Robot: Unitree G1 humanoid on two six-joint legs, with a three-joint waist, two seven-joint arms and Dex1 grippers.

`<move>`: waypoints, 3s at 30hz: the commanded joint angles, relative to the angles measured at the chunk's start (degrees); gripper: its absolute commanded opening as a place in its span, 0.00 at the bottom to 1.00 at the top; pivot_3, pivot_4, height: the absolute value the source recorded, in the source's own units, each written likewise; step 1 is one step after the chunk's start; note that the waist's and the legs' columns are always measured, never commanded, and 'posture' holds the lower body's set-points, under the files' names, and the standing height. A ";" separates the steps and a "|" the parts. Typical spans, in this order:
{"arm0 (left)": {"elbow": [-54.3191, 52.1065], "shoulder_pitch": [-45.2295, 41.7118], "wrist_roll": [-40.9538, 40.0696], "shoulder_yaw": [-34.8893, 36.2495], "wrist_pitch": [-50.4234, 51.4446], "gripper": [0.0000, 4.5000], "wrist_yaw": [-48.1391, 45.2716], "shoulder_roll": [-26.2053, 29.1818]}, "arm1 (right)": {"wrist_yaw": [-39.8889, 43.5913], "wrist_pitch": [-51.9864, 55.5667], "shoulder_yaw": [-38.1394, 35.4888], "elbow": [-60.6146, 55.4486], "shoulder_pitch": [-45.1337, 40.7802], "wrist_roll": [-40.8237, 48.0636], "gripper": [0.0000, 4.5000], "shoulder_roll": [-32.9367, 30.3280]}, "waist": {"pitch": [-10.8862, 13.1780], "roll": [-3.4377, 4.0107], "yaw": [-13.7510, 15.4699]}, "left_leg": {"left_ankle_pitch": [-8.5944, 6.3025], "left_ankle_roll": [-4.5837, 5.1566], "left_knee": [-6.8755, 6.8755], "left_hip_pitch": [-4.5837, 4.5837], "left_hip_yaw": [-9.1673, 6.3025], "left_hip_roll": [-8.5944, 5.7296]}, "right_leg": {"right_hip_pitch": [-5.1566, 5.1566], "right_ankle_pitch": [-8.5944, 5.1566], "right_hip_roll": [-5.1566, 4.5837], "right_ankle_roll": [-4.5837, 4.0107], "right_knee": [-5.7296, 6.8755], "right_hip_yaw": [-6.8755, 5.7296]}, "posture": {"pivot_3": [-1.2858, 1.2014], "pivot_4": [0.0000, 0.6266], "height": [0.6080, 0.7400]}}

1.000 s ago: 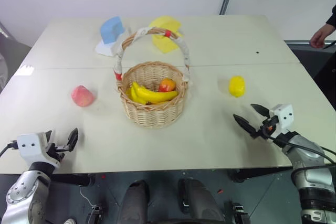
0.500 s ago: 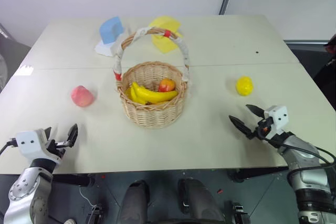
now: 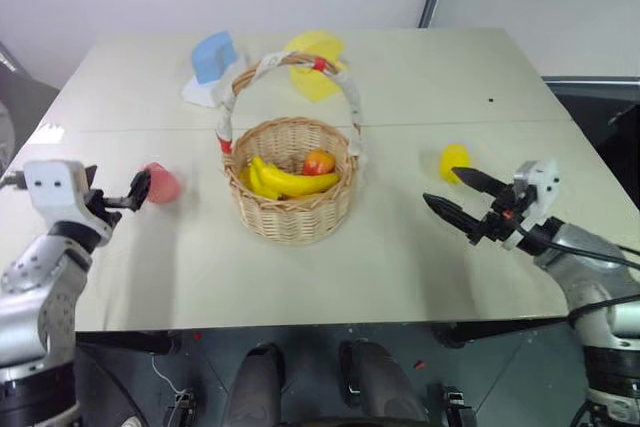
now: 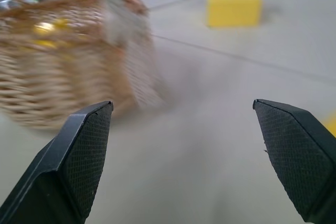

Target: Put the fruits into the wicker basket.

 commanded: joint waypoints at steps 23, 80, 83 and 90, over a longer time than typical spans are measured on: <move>18.77 -16.13 9.96 -12.38 6.35 0.88 -4.88 3.29 | -0.91 5.58 13.99 -16.82 -10.46 2.04 1.00 -0.40 | 0.01 -0.08 0.15 | 0.00 0.00 0.02 -0.07 -0.04 0.01 | -0.03 0.08 -0.03 0.02 -0.01 -0.05 | 0.52 0.24 1.00; -23.05 -7.81 -21.54 -16.03 9.04 1.00 -25.43 2.71 | -34.86 8.76 3.74 34.53 -28.58 -23.09 0.58 11.17 | 0.03 -0.09 -0.09 | 0.01 0.02 0.08 -0.10 0.12 -0.03 | -0.03 0.10 -0.03 0.23 0.03 0.11 | 0.52 0.24 1.00; -21.67 -6.49 -21.34 -13.89 7.73 1.00 -25.01 2.66 | -30.49 7.30 6.38 27.60 -26.37 -24.17 0.48 8.40 | 0.06 -0.03 -0.18 | 0.01 0.02 0.07 -0.09 0.12 -0.03 | -0.04 0.10 -0.03 0.23 0.03 0.11 | 0.52 0.24 1.00; -16.49 1.57 -20.14 -5.76 1.95 1.00 -28.70 3.47 | -3.55 3.51 12.69 -3.38 -14.88 -14.33 0.48 -3.52 | 0.07 0.03 -0.12 | -0.01 0.06 0.01 -0.10 0.12 0.01 | -0.08 -0.04 -0.01 0.14 0.00 0.08 | 0.52 0.24 1.00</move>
